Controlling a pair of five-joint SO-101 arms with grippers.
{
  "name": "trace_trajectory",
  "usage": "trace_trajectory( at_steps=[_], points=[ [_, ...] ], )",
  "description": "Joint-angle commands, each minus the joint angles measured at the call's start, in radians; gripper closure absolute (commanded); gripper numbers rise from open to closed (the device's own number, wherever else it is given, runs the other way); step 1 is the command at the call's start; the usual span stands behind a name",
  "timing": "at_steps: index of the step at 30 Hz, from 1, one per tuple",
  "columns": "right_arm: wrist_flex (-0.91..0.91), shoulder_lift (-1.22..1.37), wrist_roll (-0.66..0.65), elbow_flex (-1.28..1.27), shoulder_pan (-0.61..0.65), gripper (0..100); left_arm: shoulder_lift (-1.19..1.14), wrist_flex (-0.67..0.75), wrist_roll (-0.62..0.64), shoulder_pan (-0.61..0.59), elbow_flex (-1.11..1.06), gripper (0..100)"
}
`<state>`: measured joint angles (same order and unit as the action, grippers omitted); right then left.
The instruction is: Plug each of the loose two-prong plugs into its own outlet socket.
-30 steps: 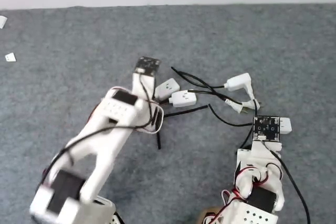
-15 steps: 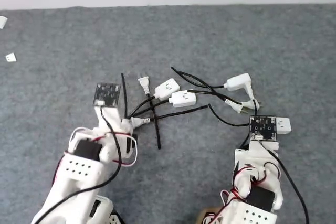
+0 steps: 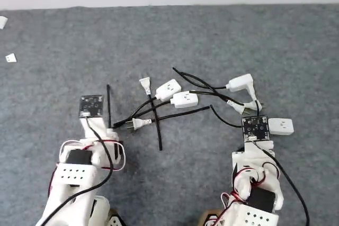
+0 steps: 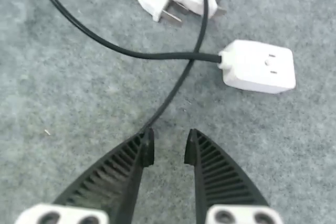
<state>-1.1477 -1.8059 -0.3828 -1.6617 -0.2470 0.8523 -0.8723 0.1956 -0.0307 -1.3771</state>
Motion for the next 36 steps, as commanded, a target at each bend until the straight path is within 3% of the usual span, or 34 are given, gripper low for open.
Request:
trace_trajectory(
  at_steps=[1,4,10,15,23,29,32,36],
  points=[
    [-0.015,-0.001,-0.031,0.023,0.018,87.9,0.028,-0.095,0.000,-0.057,0.082,80],
    [-0.025,-0.007,-0.029,0.025,0.019,87.9,0.028,-0.137,0.000,-0.054,0.099,76],
    [-0.025,-0.007,-0.029,0.025,0.016,87.9,0.028,-0.153,-0.051,0.044,0.074,76],
    [-0.021,-0.008,-0.028,0.025,0.015,87.9,0.041,-0.155,-0.023,0.049,0.091,76],
    [0.065,-0.008,0.115,0.084,0.033,87.9,0.407,-0.239,-0.026,-0.169,0.067,76],
    [0.058,0.002,0.141,0.192,0.354,87.9,0.667,-0.242,-0.029,-0.290,-0.035,75],
    [0.053,0.004,0.235,0.250,0.515,87.9,0.638,-0.239,-0.029,-0.319,-0.030,75],
    [0.096,0.071,0.239,0.264,0.634,87.9,0.528,-0.236,-0.026,-0.319,0.018,75]
  ],
)
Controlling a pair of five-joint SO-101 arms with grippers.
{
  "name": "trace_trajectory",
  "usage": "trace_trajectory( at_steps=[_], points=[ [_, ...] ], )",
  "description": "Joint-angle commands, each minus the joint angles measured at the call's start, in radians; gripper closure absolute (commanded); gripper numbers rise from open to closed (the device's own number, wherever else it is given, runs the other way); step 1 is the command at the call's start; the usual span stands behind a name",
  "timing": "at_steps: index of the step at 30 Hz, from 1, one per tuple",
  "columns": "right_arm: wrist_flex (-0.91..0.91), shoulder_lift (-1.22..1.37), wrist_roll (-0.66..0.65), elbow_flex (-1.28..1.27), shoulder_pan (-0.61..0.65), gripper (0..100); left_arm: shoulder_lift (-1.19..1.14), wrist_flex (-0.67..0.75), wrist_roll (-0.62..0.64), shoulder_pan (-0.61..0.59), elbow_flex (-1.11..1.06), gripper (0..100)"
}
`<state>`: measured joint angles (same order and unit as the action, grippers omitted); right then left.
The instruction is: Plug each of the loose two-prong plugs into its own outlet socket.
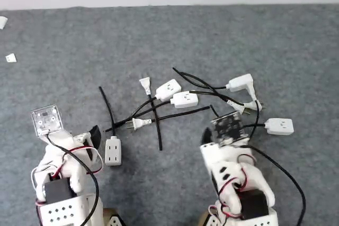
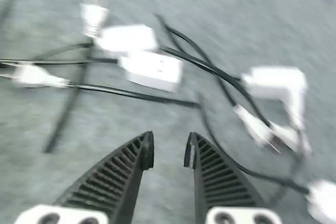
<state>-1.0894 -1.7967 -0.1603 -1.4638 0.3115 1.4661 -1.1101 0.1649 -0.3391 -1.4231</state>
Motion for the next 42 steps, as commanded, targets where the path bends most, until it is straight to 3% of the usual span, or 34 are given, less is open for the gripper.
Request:
trace_trajectory(
  at_steps=[1,9,14,21,26,39,42],
  points=[
    [0.056,0.099,0.012,0.072,0.096,87.9,-0.123,0.005,0.006,-0.011,0.076,75],
    [0.196,0.651,-0.176,0.362,0.302,87.9,-0.433,0.235,0.071,-0.100,0.128,75],
    [0.286,1.064,-0.120,0.542,0.377,87.9,-0.574,0.370,0.110,-0.175,0.145,75],
    [0.314,1.481,-0.017,0.744,0.389,87.9,-0.747,0.385,0.132,-0.186,0.242,75],
    [0.346,1.616,-0.072,0.844,0.383,88.0,-0.887,0.436,0.160,-0.181,0.292,75],
    [0.447,1.765,-0.503,0.870,0.381,88.4,-0.948,0.434,0.158,-0.181,0.326,76],
    [0.447,1.793,-0.539,0.904,0.380,88.4,-0.948,0.434,0.157,-0.181,0.326,76]
  ],
)
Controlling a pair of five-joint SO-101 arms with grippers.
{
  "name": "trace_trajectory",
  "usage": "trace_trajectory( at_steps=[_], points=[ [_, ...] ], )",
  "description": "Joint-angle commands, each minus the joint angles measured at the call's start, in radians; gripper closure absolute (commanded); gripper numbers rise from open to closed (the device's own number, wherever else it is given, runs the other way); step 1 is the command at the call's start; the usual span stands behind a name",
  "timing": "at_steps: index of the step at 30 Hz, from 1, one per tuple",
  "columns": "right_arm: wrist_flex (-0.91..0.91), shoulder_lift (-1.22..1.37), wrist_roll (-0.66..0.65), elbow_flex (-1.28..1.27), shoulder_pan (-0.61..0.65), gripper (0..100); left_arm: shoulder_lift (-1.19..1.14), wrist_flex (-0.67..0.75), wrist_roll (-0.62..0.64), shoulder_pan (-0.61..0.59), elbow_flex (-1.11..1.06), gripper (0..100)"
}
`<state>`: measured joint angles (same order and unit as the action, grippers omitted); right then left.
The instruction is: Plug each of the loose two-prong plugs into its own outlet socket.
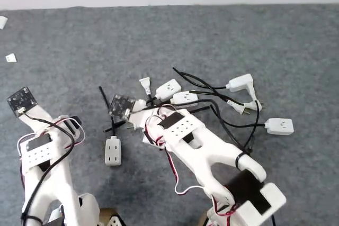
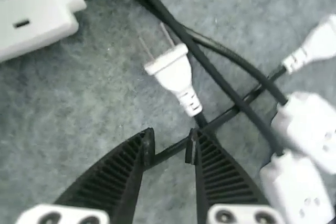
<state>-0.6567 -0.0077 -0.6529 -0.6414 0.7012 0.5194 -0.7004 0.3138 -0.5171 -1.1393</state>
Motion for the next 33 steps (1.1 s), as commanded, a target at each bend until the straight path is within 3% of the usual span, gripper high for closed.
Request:
trace_trajectory(
  at_steps=[1,6,17,22,24,28,33],
  points=[
    [0.015,0.019,-0.058,0.094,-0.010,88.4,-0.002,0.025,0.008,-0.003,0.042,76],
    [0.010,0.151,-0.132,0.189,-0.025,88.4,-0.002,0.025,0.006,-0.003,0.042,76],
    [-0.036,0.257,-0.132,0.295,-0.053,88.6,-0.002,0.025,0.006,-0.002,0.042,76],
    [-0.044,0.268,-0.127,0.310,-0.056,99.6,-0.002,0.025,0.006,-0.002,0.042,76],
    [-0.044,0.268,-0.126,0.308,-0.058,97.8,-0.002,0.025,0.006,-0.002,0.042,76],
    [-0.062,0.259,-0.051,0.305,-0.059,98.9,-0.002,0.025,0.005,-0.002,0.042,76],
    [-0.265,0.159,0.078,0.336,-0.058,98.9,-0.002,0.025,0.005,-0.002,0.042,76]
  ],
)
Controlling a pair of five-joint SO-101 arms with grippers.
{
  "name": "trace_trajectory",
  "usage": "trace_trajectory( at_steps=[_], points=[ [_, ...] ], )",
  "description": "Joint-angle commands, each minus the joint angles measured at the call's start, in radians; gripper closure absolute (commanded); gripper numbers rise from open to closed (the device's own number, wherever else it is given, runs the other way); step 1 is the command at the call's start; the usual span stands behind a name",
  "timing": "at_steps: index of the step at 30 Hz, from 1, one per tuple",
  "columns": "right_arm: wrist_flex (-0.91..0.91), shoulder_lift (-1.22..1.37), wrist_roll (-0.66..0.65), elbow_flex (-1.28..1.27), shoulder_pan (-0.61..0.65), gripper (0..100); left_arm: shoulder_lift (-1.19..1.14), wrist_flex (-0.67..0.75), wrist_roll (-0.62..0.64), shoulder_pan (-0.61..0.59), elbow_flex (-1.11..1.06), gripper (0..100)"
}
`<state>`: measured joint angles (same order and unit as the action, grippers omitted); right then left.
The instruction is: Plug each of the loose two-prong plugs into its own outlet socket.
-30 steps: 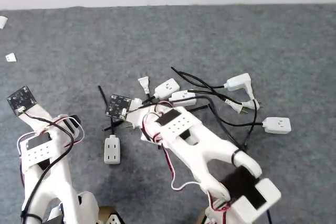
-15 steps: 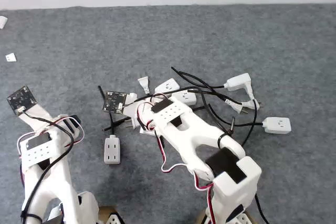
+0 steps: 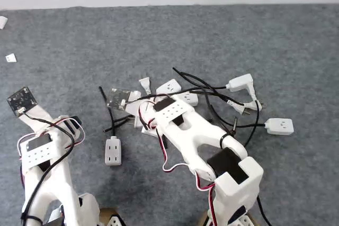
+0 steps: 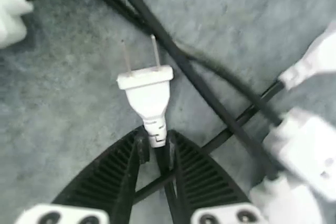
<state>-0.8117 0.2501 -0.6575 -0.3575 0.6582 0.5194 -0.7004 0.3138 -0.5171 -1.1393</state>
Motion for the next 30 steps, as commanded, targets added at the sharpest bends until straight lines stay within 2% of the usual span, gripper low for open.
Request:
trace_trajectory(
  at_steps=[1,6,16,18,22,26,30],
  points=[
    [-0.148,-0.142,0.115,0.052,-0.019,98.9,-0.002,0.025,0.005,-0.002,0.042,76],
    [-0.289,-0.380,0.207,0.020,-0.113,98.9,-0.002,0.026,0.005,-0.002,0.045,76],
    [-0.561,-0.716,0.204,-0.152,-0.283,98.9,-0.002,0.046,0.005,-0.002,0.041,76],
    [-0.553,-0.737,0.206,-0.210,-0.334,98.9,-0.002,0.046,0.005,-0.002,0.041,76],
    [-0.384,-0.716,0.207,-0.373,-0.426,98.5,-0.003,0.046,0.005,-0.002,0.041,76],
    [-0.285,-0.676,0.232,-0.445,-0.433,96.5,-0.003,0.043,0.005,-0.002,0.041,76],
    [-0.263,-0.668,0.463,-0.423,-0.384,86.5,-0.003,0.043,0.005,-0.002,0.041,76]
  ],
)
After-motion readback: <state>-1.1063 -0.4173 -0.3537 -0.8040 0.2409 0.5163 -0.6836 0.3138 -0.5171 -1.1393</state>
